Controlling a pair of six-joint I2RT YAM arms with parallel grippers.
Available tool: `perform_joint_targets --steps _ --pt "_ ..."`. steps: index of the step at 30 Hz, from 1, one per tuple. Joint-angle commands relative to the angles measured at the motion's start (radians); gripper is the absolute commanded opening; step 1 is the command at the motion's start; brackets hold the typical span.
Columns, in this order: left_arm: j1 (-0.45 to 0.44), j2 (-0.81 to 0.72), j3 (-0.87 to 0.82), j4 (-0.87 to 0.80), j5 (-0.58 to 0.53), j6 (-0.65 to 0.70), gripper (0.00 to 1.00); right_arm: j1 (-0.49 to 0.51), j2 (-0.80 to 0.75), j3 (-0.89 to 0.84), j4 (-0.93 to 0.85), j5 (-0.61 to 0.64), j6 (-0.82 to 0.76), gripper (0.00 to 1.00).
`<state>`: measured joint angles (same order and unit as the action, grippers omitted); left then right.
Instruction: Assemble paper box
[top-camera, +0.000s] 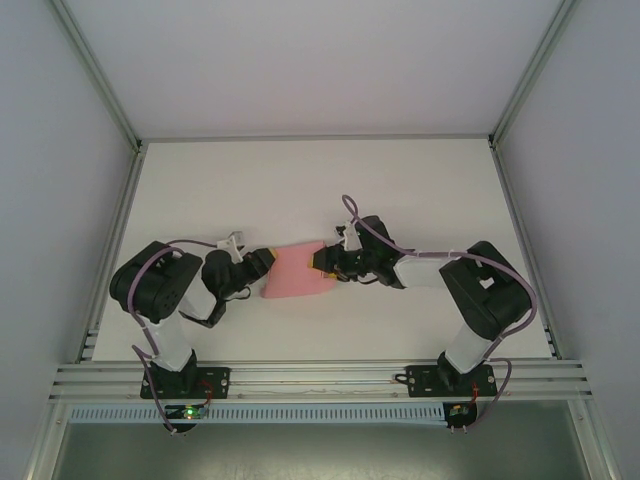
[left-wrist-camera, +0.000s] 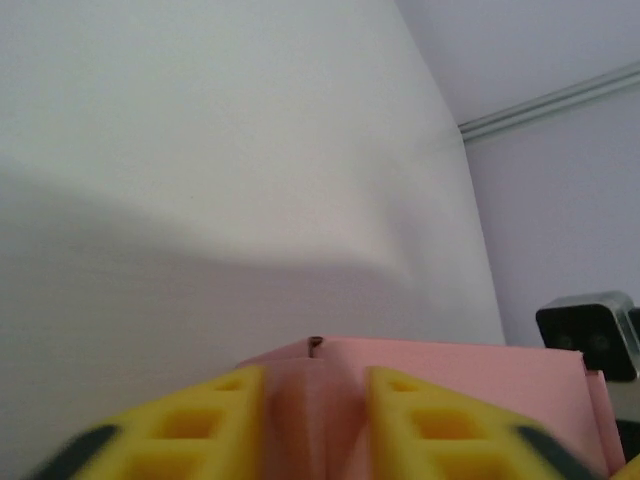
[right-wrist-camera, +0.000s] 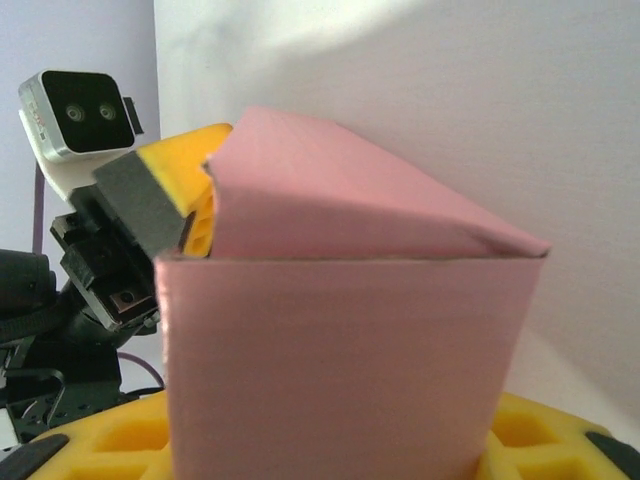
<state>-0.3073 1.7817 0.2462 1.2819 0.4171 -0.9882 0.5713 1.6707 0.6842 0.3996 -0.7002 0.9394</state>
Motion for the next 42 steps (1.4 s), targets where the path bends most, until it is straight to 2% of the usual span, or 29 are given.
perform_joint_targets --steps 1,5,8,10,12,13,16,17,19,22,23,25,27,30,32,37,42 --pt "0.004 -0.057 0.034 -0.116 0.05 0.056 0.58 -0.015 -0.057 -0.011 -0.02 0.016 -0.047 0.45" --pt "0.0 -0.185 0.108 -0.256 0.053 0.143 1.0 -0.041 -0.105 -0.017 -0.074 0.036 -0.073 0.44" --pt "-0.027 -0.347 0.188 -0.526 -0.031 0.309 1.0 -0.081 -0.138 -0.025 -0.104 0.024 -0.053 0.44" --pt "-0.077 -0.465 0.257 -0.754 -0.129 0.49 1.0 -0.116 -0.154 -0.026 -0.129 -0.008 -0.029 0.44" --pt "-0.142 -0.562 0.301 -0.905 -0.224 0.669 1.0 -0.149 -0.172 -0.026 -0.159 -0.021 -0.002 0.44" --pt "-0.17 -0.608 0.308 -0.943 -0.241 0.753 1.0 -0.162 -0.181 -0.024 -0.177 -0.027 -0.001 0.44" --pt "-0.21 -0.704 0.314 -1.033 -0.148 0.952 1.0 -0.188 -0.2 0.021 -0.303 -0.037 0.007 0.45" --pt "-0.225 -0.719 0.32 -1.069 -0.122 1.004 1.0 -0.196 -0.204 0.041 -0.343 -0.05 0.006 0.45" --pt "-0.282 -0.713 0.348 -1.121 -0.136 1.113 1.0 -0.215 -0.208 0.072 -0.416 -0.079 0.041 0.48" --pt "-0.401 -0.625 0.473 -1.315 -0.227 1.289 1.0 -0.248 -0.201 0.093 -0.437 -0.155 0.114 0.48" --pt "-0.437 -0.592 0.514 -1.367 -0.267 1.322 1.0 -0.253 -0.2 0.097 -0.44 -0.165 0.13 0.48" --pt "-0.487 -0.553 0.546 -1.364 -0.312 1.381 1.0 -0.265 -0.192 0.105 -0.443 -0.179 0.151 0.5" --pt "-0.51 -0.535 0.552 -1.307 -0.293 1.44 1.0 -0.27 -0.182 0.112 -0.44 -0.182 0.177 0.5" --pt "-0.516 -0.516 0.576 -1.319 -0.223 1.502 1.0 -0.288 -0.152 0.123 -0.421 -0.224 0.233 0.51" --pt "-0.518 -0.491 0.588 -1.353 -0.216 1.54 1.0 -0.291 -0.135 0.116 -0.374 -0.26 0.28 0.5" --pt "-0.519 -0.411 0.589 -1.319 -0.381 1.553 1.0 -0.294 -0.127 0.088 -0.301 -0.288 0.359 0.48" --pt "-0.52 -0.362 0.596 -1.317 -0.468 1.552 1.0 -0.308 -0.141 0.078 -0.295 -0.296 0.395 0.43"
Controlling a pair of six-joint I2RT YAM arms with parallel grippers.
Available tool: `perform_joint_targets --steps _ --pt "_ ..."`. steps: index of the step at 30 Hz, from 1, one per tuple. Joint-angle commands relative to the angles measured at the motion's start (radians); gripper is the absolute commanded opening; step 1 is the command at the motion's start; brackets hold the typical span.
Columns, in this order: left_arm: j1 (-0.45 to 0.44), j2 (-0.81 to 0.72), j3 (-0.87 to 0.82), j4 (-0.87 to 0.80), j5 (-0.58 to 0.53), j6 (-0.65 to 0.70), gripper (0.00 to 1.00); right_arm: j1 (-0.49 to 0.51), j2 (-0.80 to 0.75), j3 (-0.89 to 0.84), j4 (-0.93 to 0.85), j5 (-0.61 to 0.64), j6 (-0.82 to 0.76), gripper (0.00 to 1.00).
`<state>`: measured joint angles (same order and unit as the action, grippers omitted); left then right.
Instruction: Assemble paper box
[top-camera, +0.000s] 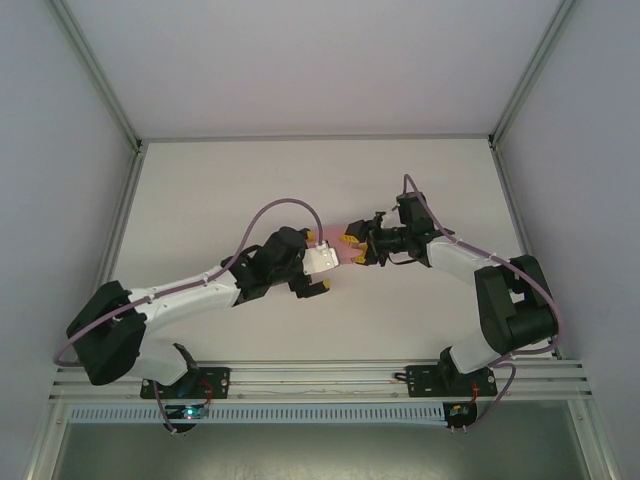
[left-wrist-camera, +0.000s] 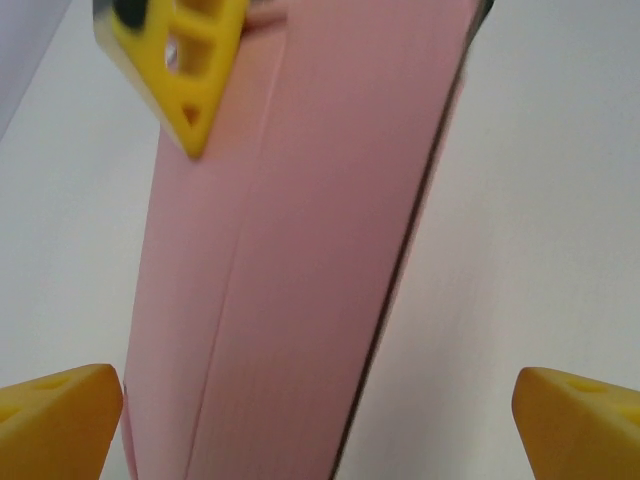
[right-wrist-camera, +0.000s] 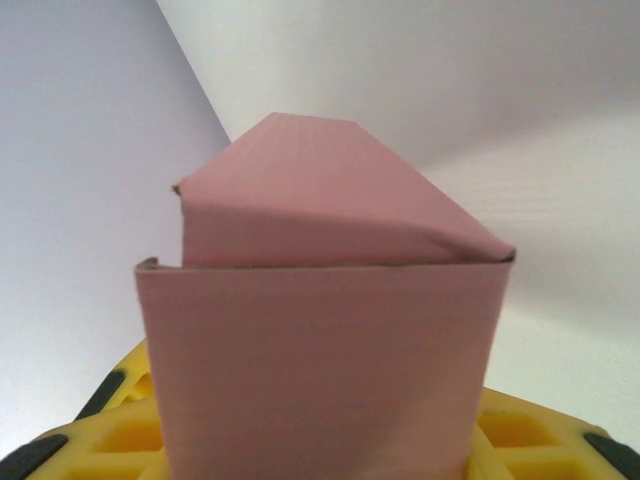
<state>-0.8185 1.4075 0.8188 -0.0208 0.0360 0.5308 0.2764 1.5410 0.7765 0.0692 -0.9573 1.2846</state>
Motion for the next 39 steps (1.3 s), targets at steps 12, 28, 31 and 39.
perform_joint_targets --steps 12,28,31,39 --pt "-0.023 0.08 0.042 0.128 -0.294 0.009 0.63 -0.042 -0.032 -0.064 0.073 -0.057 0.106 0.45" --pt "-0.023 0.047 0.037 0.121 -0.163 0.015 0.61 -0.05 -0.068 -0.137 0.232 -0.013 0.222 0.4" --pt "-0.025 0.078 0.059 0.089 -0.15 0.015 0.74 -0.044 -0.07 -0.138 0.253 -0.021 0.244 0.37" --pt "-0.031 0.13 0.094 0.074 -0.144 0.041 0.73 -0.027 -0.101 -0.142 0.277 -0.013 0.297 0.36"
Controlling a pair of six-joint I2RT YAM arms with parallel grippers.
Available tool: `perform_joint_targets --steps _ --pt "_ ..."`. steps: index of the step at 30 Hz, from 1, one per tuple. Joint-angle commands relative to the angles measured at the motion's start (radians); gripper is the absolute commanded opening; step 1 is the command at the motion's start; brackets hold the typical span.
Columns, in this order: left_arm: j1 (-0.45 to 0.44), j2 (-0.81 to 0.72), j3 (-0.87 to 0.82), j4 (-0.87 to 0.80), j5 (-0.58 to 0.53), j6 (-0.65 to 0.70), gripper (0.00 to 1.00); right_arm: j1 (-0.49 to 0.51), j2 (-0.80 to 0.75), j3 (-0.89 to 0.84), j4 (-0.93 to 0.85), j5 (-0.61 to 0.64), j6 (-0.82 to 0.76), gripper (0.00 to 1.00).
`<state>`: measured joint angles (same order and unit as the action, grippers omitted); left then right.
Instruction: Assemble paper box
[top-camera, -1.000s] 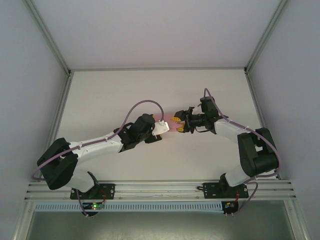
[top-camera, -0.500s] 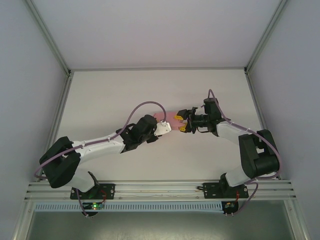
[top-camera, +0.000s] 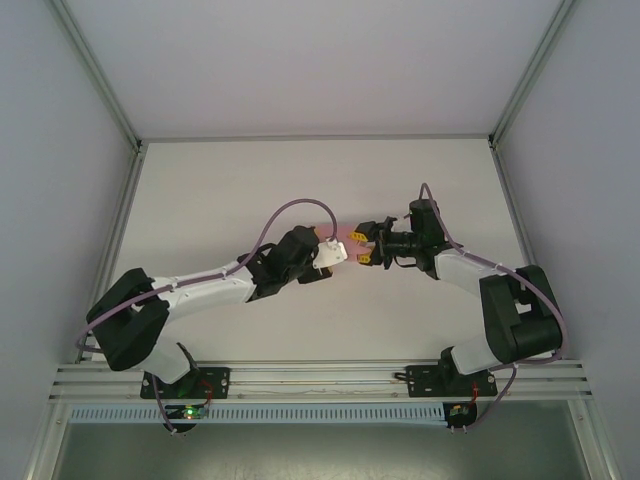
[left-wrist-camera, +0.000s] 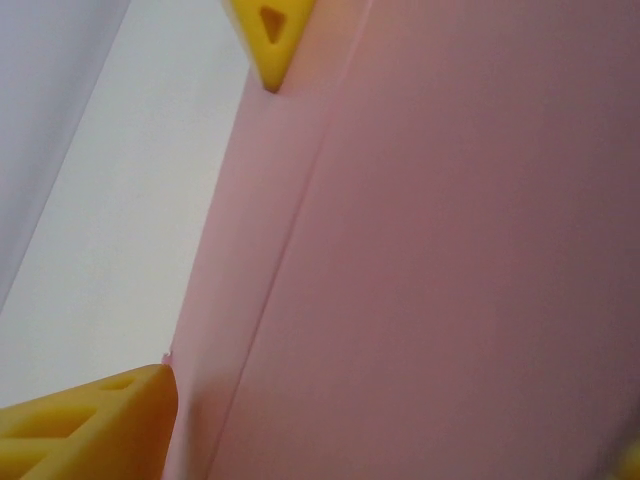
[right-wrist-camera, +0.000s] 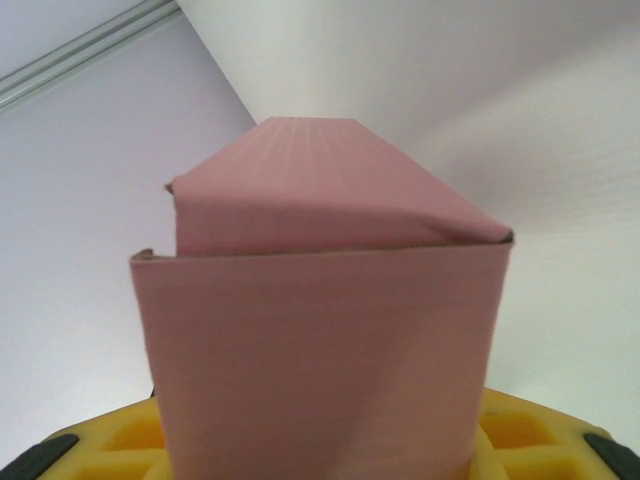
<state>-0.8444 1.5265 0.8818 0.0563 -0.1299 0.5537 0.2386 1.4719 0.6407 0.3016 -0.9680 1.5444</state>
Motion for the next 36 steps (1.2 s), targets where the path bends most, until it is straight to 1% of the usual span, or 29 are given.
perform_joint_targets --steps 1,3,6,8,10,11,12,13,15,16,17,19,21,22,25,28,29,32,33,34,36 --pt "-0.006 0.012 0.022 0.019 0.018 0.021 0.73 0.013 -0.035 -0.002 0.043 -0.005 0.037 0.36" --pt "-0.007 0.009 0.007 0.052 0.005 0.028 0.7 0.015 -0.039 -0.001 0.041 -0.014 0.039 0.36" --pt "-0.007 -0.002 -0.001 0.064 -0.034 0.031 0.58 0.016 -0.05 -0.013 0.036 -0.017 0.041 0.38" --pt "-0.007 -0.009 0.0 0.053 -0.055 0.034 0.55 0.018 -0.056 -0.018 0.037 -0.014 0.038 0.39" --pt "-0.007 -0.014 0.002 0.045 -0.061 0.035 0.53 0.021 -0.06 -0.02 0.036 -0.013 0.036 0.46" --pt "-0.006 -0.018 0.003 0.039 -0.06 0.034 0.51 0.024 -0.061 -0.02 0.036 -0.014 0.033 0.47" --pt "-0.007 -0.022 0.001 0.041 -0.058 0.031 0.48 0.024 -0.059 -0.02 0.035 -0.017 0.028 0.5" --pt "-0.007 -0.028 -0.001 0.045 -0.057 0.028 0.47 0.026 -0.06 -0.02 0.035 -0.017 0.026 0.55" --pt "-0.006 -0.04 -0.007 0.039 -0.04 0.028 0.46 0.028 -0.064 -0.02 0.033 -0.012 0.017 0.6" --pt "-0.006 -0.044 -0.007 0.034 -0.037 0.027 0.45 0.028 -0.066 -0.019 0.03 -0.01 0.011 0.74" --pt "-0.006 -0.05 -0.006 0.02 -0.035 0.023 0.46 0.028 -0.068 -0.017 0.027 -0.009 0.002 0.98" --pt "-0.006 -0.06 0.007 -0.042 -0.014 0.021 0.45 0.026 -0.071 -0.013 0.027 0.003 -0.02 0.99" --pt "-0.003 -0.066 0.027 -0.111 0.003 0.022 0.4 0.019 -0.077 -0.016 0.025 0.022 -0.051 0.98" --pt "-0.001 -0.069 0.037 -0.139 -0.001 0.022 0.39 0.013 -0.084 -0.021 0.012 0.039 -0.073 0.99" --pt "0.008 -0.07 0.106 -0.296 -0.03 0.012 0.36 -0.009 -0.133 -0.054 -0.021 0.092 -0.156 0.98" --pt "0.035 -0.064 0.169 -0.482 0.027 0.002 0.37 -0.021 -0.208 -0.049 -0.066 0.149 -0.301 0.99" --pt "0.055 -0.06 0.19 -0.558 0.105 0.024 0.39 -0.022 -0.233 -0.022 -0.11 0.169 -0.383 0.98" --pt "0.1 -0.038 0.247 -0.692 0.202 0.039 0.39 -0.033 -0.279 0.076 -0.251 0.237 -0.63 0.98" --pt "0.113 -0.026 0.273 -0.742 0.223 0.04 0.39 -0.041 -0.289 0.092 -0.256 0.264 -0.68 0.98" --pt "0.125 -0.008 0.301 -0.79 0.237 0.039 0.39 -0.049 -0.301 0.091 -0.21 0.283 -0.722 0.98" --pt "0.145 0.024 0.351 -0.876 0.265 0.042 0.4 -0.073 -0.327 0.06 -0.058 0.316 -0.765 0.98"
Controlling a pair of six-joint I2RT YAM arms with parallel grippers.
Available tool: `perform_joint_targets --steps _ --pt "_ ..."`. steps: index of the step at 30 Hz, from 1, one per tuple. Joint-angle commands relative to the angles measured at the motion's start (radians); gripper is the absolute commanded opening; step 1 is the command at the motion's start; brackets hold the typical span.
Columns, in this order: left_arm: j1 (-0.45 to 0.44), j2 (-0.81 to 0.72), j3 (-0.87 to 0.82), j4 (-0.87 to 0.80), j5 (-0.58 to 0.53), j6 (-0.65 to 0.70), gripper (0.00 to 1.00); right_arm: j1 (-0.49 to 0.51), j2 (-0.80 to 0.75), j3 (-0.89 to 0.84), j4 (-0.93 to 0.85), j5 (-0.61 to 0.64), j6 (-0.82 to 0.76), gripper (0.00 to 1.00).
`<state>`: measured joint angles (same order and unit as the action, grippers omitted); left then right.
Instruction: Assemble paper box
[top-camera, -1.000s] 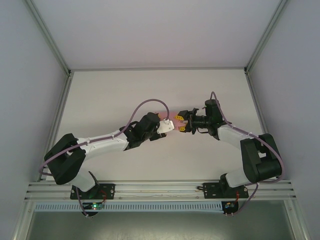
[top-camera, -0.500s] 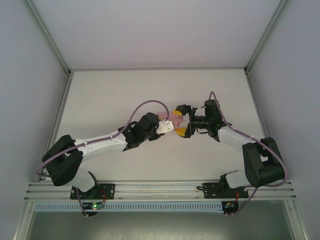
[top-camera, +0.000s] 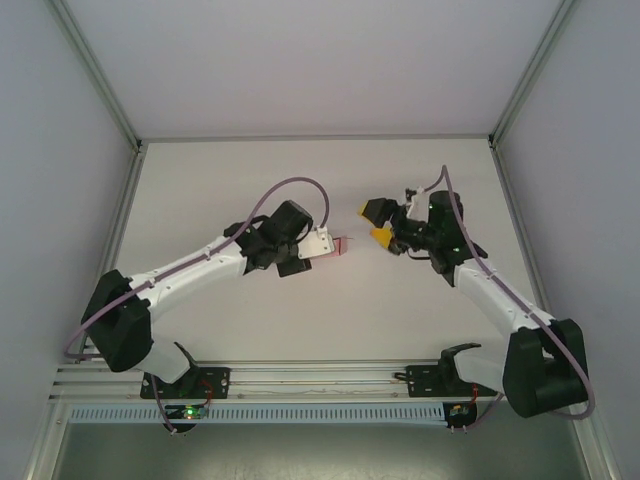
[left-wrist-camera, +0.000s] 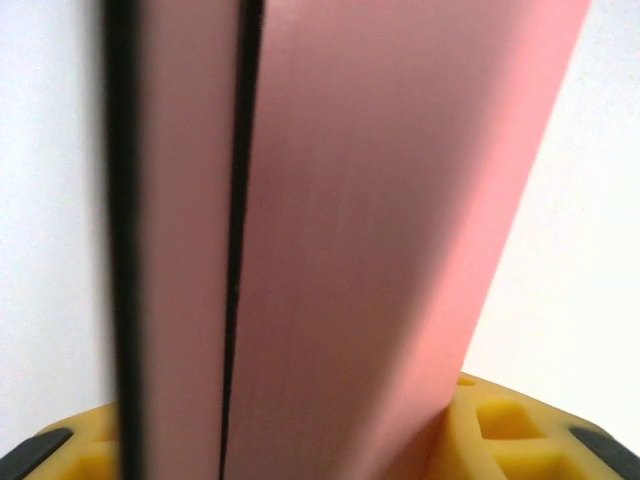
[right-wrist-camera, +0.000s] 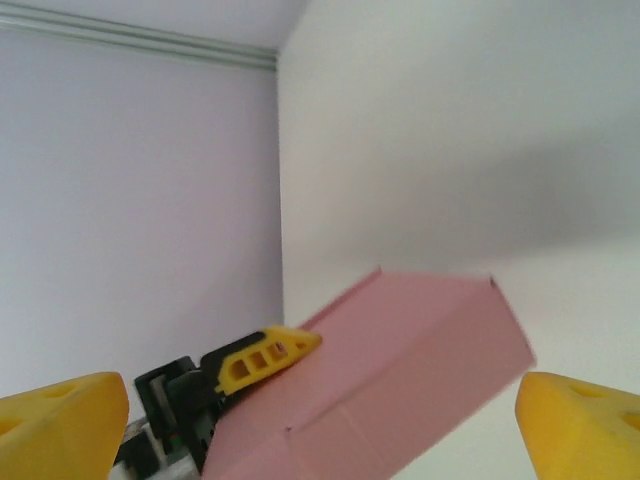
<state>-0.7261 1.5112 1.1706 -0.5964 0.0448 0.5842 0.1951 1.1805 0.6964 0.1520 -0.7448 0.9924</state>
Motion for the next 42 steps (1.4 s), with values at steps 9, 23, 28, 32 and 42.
perform_joint_targets --steps 9,23,28,32,42 --pt "0.097 0.137 0.105 -0.292 0.18 0.013 0.41 0.05 -0.203 -0.06 0.255 0.138 -0.555 0.96" --pt "0.122 0.322 0.223 -0.332 0.186 0.012 0.46 0.283 -0.036 0.008 -0.12 0.448 -0.912 0.6" --pt "0.121 0.34 0.222 -0.32 0.191 0.01 0.46 0.284 0.084 0.055 -0.128 0.297 -0.976 0.59" --pt "0.121 0.349 0.22 -0.313 0.187 0.01 0.47 0.282 0.176 0.109 -0.155 0.239 -1.039 0.58" --pt "0.124 0.354 0.21 -0.29 0.188 0.006 0.47 0.266 0.306 0.211 -0.211 0.166 -1.059 0.41"
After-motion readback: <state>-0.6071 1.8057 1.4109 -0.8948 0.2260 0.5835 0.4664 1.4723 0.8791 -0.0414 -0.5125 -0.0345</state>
